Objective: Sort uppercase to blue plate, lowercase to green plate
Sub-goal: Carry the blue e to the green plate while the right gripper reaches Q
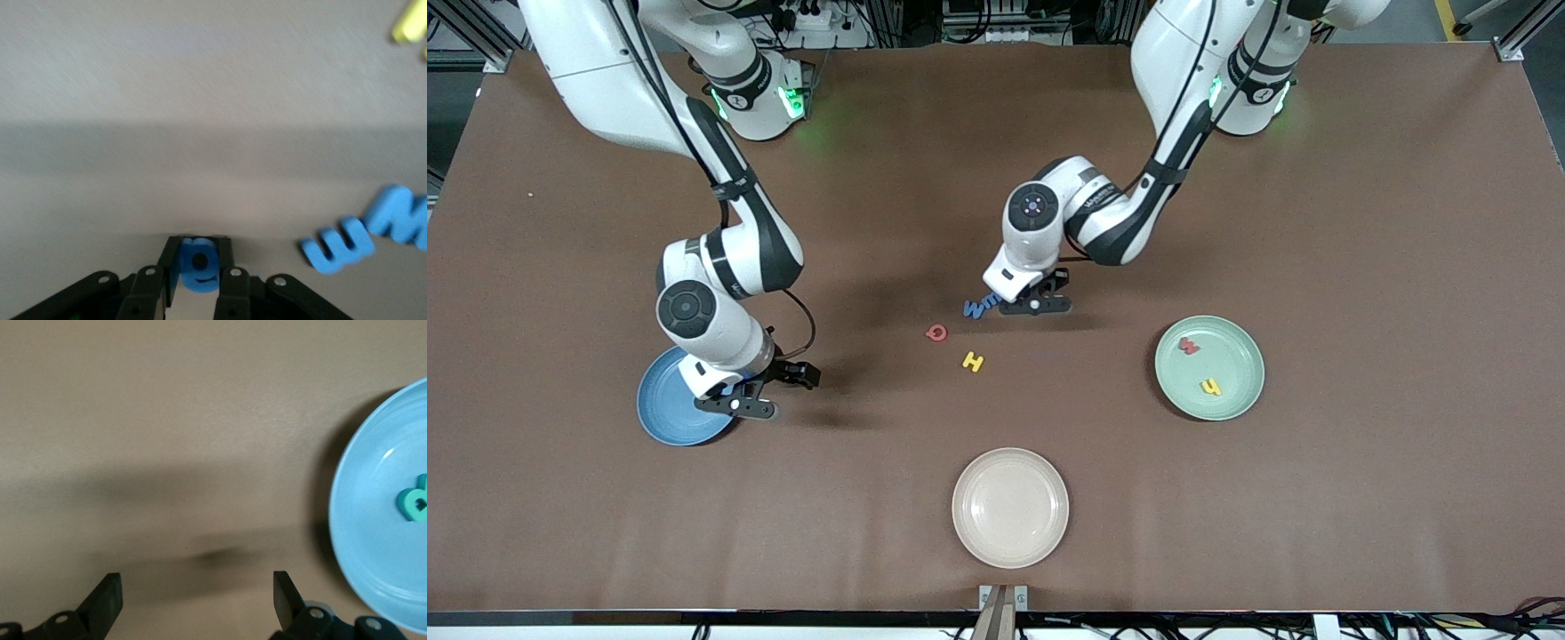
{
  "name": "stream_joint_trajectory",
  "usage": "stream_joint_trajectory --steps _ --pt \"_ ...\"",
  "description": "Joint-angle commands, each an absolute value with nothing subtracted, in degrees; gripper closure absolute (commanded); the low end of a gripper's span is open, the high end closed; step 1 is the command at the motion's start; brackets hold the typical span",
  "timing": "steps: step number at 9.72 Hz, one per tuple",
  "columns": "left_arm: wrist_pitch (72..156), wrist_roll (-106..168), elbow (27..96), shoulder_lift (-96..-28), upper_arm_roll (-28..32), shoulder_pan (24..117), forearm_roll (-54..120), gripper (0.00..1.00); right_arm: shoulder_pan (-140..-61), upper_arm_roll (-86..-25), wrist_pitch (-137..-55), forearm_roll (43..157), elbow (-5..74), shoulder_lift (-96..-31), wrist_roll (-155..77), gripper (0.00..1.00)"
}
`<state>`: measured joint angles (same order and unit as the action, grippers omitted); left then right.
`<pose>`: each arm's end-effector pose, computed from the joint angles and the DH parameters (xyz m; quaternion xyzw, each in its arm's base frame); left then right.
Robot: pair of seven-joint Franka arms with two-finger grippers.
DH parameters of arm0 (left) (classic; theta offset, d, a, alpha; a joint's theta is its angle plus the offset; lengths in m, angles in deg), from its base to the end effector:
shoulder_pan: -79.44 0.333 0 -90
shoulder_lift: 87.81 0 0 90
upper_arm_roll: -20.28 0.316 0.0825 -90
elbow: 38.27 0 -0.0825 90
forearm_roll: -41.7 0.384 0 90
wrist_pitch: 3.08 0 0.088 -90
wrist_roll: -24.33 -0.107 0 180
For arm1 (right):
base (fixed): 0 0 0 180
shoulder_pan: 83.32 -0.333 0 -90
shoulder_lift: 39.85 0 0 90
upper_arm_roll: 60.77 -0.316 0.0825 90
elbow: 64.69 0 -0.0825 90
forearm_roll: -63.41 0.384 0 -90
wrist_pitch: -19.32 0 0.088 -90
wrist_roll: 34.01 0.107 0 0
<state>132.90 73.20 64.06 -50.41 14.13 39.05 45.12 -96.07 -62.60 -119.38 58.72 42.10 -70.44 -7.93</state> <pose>0.4508 -0.4682 0.1838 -0.9994 -0.0082 0.0300 0.0139 0.6227 0.1603 0.2315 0.9971 -0.0722 0.0178 0.0140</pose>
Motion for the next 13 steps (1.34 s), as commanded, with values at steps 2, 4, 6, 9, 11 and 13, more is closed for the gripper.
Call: stream_joint_trajectory --steps 2,4,6,9,11,13 --pt "122.55 65.92 61.32 -55.11 13.78 44.27 46.45 1.00 -103.32 -62.53 -118.93 58.58 35.71 -73.58 -0.45 0.00" --pt "121.03 58.03 61.31 -57.13 13.78 49.01 46.10 1.00 -107.38 -62.53 -118.93 58.58 32.35 -75.70 -0.88 0.00" --pt "121.03 49.93 61.66 -56.88 13.95 53.06 46.62 1.00 -110.11 -62.61 -119.11 58.58 32.17 -76.67 -2.36 0.00" --pt "121.03 37.03 61.75 -56.96 14.05 61.74 46.89 1.00 -113.37 -62.70 -118.93 58.76 32.60 -77.37 -9.29 0.00" --pt "121.03 33.74 62.10 -56.96 14.04 64.06 46.89 1.00 -114.25 -63.92 -115.70 58.76 32.61 -77.37 -14.13 0.00" --pt "121.90 33.73 62.01 -56.26 14.05 65.11 48.89 1.00 -114.25 -65.07 -115.24 59.02 32.78 -77.37 -20.01 0.00"
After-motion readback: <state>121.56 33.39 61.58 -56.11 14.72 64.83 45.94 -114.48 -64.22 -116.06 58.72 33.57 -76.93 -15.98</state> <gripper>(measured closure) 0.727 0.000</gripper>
